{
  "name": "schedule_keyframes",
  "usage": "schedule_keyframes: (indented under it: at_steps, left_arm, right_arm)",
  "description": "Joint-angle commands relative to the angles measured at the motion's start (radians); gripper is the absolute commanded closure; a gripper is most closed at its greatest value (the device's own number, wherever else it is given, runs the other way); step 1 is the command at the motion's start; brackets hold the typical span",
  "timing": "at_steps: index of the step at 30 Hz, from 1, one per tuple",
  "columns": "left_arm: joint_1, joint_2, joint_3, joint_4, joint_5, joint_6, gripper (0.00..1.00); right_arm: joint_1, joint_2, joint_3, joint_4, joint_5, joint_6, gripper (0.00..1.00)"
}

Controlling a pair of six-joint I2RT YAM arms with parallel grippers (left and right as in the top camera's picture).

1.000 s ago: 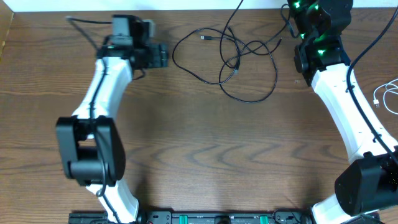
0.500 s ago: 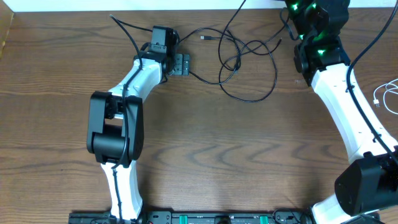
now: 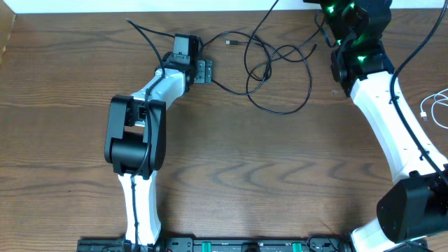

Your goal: Untangle cables

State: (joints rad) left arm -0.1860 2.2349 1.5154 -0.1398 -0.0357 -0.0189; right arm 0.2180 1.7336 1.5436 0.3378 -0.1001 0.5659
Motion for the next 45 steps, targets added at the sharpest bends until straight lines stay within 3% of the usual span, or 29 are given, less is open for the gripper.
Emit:
schedule_keyframes:
  at_steps: [1, 6, 12, 16, 20, 23, 31, 45]
  left_arm:
    - [0.001, 0.036, -0.006, -0.002, -0.079, 0.029, 0.07]
    - [0.001, 0.036, -0.006, 0.008, -0.097, 0.058, 0.08]
    - [0.002, 0.036, -0.006, 0.008, -0.146, 0.06, 0.21]
    - [0.008, 0.036, -0.006, 0.0, -0.148, 0.06, 0.34]
    - [0.012, 0.036, -0.006, -0.03, -0.193, 0.06, 0.59]
    - [0.021, 0.036, -0.006, -0.048, -0.198, 0.067, 0.65]
    - [0.109, 0.036, -0.006, -0.137, -0.251, 0.067, 0.92]
    - [0.398, 0.036, -0.006, -0.225, -0.25, 0.066, 0.92]
  right_arm:
    - [-0.002, -0.026, 0.025, 0.002, 0.017, -0.018, 0.99]
    - [-0.002, -0.026, 0.025, -0.001, 0.019, -0.018, 0.99]
    - [-0.002, -0.026, 0.025, -0.014, 0.019, -0.018, 0.99]
    - [-0.002, -0.026, 0.025, -0.025, 0.019, -0.018, 0.99]
    - [-0.002, -0.026, 0.025, -0.027, 0.019, -0.018, 0.99]
    - [-0.002, -0.026, 0.025, -0.027, 0.019, -0.018, 0.99]
    - [-0.01, -0.026, 0.025, -0.028, 0.019, -0.018, 0.99]
    - [-0.037, -0.026, 0.025, -0.035, 0.019, -0.027, 0.99]
